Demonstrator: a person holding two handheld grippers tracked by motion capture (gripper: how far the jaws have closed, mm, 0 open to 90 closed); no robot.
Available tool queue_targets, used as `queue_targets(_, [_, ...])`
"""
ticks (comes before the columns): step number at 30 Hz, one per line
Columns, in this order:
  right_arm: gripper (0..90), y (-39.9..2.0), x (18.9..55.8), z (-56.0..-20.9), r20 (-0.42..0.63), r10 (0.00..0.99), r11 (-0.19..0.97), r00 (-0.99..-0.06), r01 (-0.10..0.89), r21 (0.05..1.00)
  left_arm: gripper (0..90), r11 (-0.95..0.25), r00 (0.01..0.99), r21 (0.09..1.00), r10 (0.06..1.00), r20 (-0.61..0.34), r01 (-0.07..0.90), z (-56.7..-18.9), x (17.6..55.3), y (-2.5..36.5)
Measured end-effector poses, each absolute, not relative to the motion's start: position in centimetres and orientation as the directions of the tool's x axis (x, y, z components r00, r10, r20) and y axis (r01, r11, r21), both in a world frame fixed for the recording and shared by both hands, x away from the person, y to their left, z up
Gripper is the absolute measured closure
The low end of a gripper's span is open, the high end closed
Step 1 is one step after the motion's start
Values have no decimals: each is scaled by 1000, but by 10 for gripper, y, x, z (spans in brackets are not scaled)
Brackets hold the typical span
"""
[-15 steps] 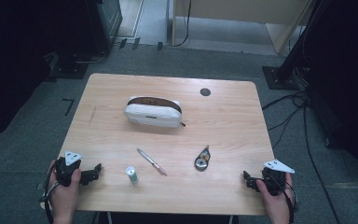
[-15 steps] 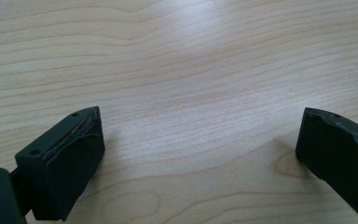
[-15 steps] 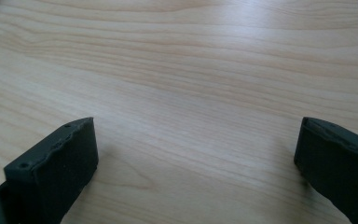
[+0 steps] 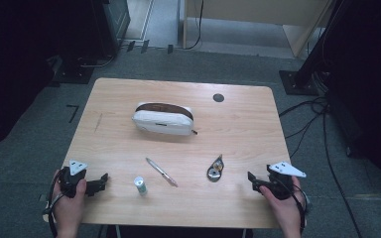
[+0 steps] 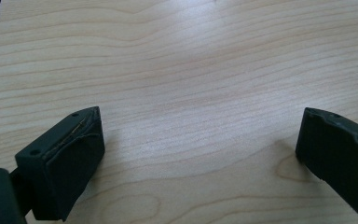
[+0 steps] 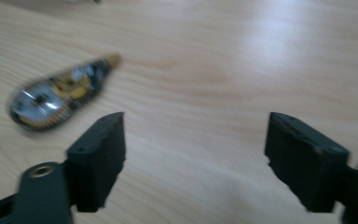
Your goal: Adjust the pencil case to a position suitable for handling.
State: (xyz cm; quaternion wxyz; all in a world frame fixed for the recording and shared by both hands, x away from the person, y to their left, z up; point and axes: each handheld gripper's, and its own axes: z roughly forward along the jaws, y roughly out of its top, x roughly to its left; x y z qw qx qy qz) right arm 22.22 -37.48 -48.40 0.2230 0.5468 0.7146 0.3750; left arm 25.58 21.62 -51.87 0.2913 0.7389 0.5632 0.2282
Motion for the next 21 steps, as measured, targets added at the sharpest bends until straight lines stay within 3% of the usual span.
queue_targets(1, [351,-369,230,-473,123,936,107,-329,600,793,13,-194,260,689,965,8,699,-519,256,216])
queue_targets(6, [446,-354,247,-454,127,915,129,-383,575,808,13,-195,261,688,965,8,699,-519,256,216])
queue_targets(10, [586,-328,271,-441,105,886,184,-452,549,815,13,-199,266,688,964,9,698,-519,257,215])
queue_targets(16, [652,-300,298,-434,98,854,224,-511,532,816,13,-205,274,688,962,10,696,-519,260,214])
queue_targets(21, [644,-285,315,-433,94,836,248,-541,524,815,13,-206,276,687,961,9,696,-519,261,213])
